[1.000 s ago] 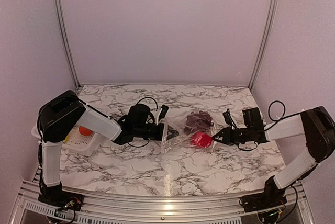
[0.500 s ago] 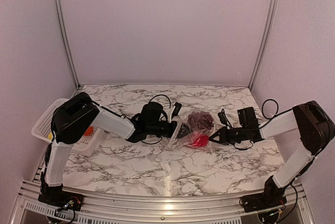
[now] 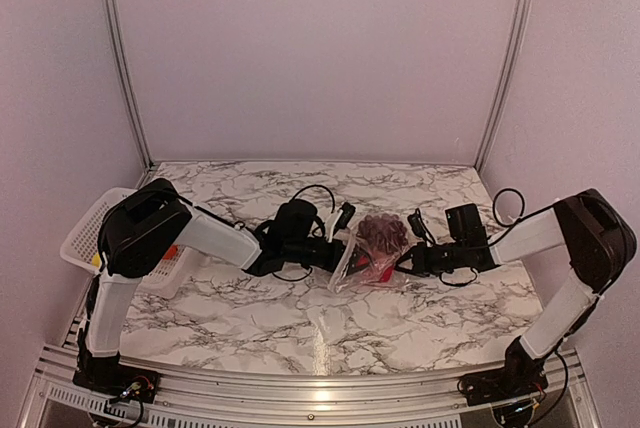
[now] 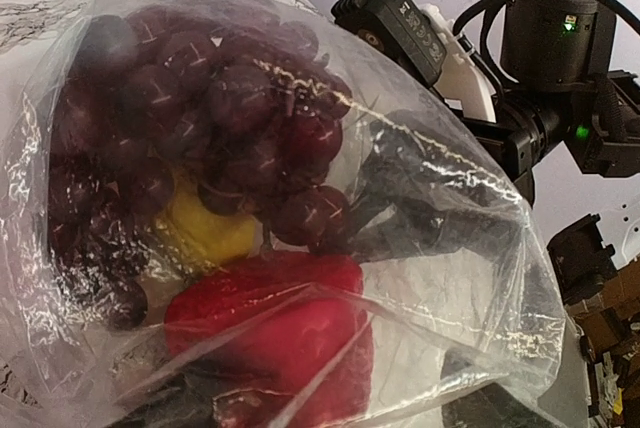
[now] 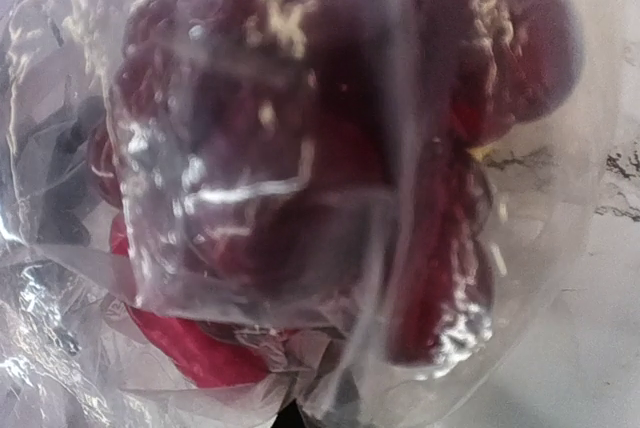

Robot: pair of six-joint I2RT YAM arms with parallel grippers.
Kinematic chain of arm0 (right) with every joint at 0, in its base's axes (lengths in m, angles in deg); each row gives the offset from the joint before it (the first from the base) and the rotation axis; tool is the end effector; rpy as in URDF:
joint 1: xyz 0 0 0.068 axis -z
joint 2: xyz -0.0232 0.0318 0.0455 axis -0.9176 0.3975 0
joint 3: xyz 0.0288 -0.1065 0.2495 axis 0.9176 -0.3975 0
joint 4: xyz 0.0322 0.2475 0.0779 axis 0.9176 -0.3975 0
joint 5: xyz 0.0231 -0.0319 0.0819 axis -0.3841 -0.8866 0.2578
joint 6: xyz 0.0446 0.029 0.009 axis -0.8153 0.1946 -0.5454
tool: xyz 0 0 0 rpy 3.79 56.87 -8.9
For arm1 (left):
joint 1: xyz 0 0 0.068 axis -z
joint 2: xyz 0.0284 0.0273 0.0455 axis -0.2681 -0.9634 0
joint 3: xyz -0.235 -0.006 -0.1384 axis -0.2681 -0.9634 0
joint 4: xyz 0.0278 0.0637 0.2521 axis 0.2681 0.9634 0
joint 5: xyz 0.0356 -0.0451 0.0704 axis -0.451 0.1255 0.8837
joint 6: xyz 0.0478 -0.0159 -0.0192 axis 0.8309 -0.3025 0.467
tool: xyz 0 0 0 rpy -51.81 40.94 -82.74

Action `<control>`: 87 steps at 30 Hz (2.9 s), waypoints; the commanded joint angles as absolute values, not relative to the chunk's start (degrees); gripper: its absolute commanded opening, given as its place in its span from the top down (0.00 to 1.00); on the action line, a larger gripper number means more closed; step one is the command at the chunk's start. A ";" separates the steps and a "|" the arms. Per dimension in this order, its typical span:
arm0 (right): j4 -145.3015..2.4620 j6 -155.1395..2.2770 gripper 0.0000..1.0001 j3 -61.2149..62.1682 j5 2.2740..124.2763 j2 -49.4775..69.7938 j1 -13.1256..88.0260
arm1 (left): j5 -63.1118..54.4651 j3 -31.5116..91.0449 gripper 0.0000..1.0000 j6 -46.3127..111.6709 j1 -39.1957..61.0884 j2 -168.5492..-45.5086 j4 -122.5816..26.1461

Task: Open the zip-top bag and remove the fake food

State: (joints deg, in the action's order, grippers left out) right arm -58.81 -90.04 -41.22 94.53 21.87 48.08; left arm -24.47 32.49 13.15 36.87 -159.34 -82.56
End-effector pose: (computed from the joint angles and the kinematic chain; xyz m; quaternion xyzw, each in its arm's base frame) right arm 0.2588 0.1103 0.1244 -0.1077 0.8788 0.4075 0.2238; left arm 0.2783 -0.3894 0.1337 0.2880 0.7356 -0.5335 0.3024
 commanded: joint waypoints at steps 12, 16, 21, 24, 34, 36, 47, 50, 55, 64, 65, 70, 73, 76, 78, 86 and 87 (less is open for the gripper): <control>-51.96 -93.33 1.00 -35.67 98.08 27.53 41.42 | -25.08 34.01 0.01 15.58 38.25 -163.07 -76.79; -50.42 -94.43 1.00 -35.23 98.30 28.95 40.56 | -25.54 32.45 0.01 14.43 38.21 -162.11 -78.81; -51.76 -93.78 1.00 -37.09 96.45 27.26 41.70 | -24.85 27.30 0.06 12.64 36.71 -159.06 -82.38; -51.89 -93.98 1.00 -39.77 96.01 25.29 44.59 | -24.38 22.57 0.16 11.54 35.02 -156.59 -84.95; -54.13 -93.23 1.00 -45.09 93.53 20.89 48.96 | -21.70 13.96 0.50 11.30 32.53 -150.66 -88.64; -54.51 -93.09 1.00 -45.10 93.18 20.79 49.13 | -21.07 12.81 0.55 11.46 32.33 -149.67 -88.86; -55.49 -92.64 1.00 -44.92 92.65 20.09 49.26 | -17.84 6.99 0.80 11.83 31.44 -142.28 -89.80; -55.43 -92.64 1.00 -45.05 92.60 19.80 49.42 | -17.55 5.35 0.89 11.93 30.85 -139.42 -89.43; -55.12 -92.99 1.00 -45.10 92.55 19.47 49.51 | -16.63 2.64 0.92 12.56 29.62 -133.37 -86.25; -54.84 -93.23 1.00 -45.11 92.89 19.25 49.78 | -12.26 -5.68 0.93 14.01 25.26 -119.18 -75.93; -54.91 -93.24 1.00 -45.10 92.91 19.25 49.79 | -11.64 -6.47 0.94 14.10 24.55 -117.31 -74.77; -54.65 -93.17 1.00 -45.41 93.03 19.43 49.80 | -10.58 -8.37 0.87 16.92 22.64 -110.32 -69.81; -54.49 -93.41 1.00 -45.30 93.45 19.41 49.77 | -11.96 -7.34 0.78 17.34 23.41 -111.31 -68.98; -54.04 -93.76 1.00 -45.19 94.05 19.13 49.79 | -11.82 -6.30 0.77 16.42 25.52 -114.28 -69.80; -54.07 -93.87 1.00 -45.05 94.49 18.93 49.79 | -11.62 -5.27 0.73 15.08 27.69 -116.89 -70.61; -54.56 -93.39 1.00 -44.57 95.62 18.57 49.62 | -9.79 -2.16 0.57 11.03 32.80 -123.94 -72.91; -54.52 -93.47 1.00 -44.57 95.71 18.55 49.60 | -9.40 -1.12 0.55 10.98 33.15 -124.79 -72.33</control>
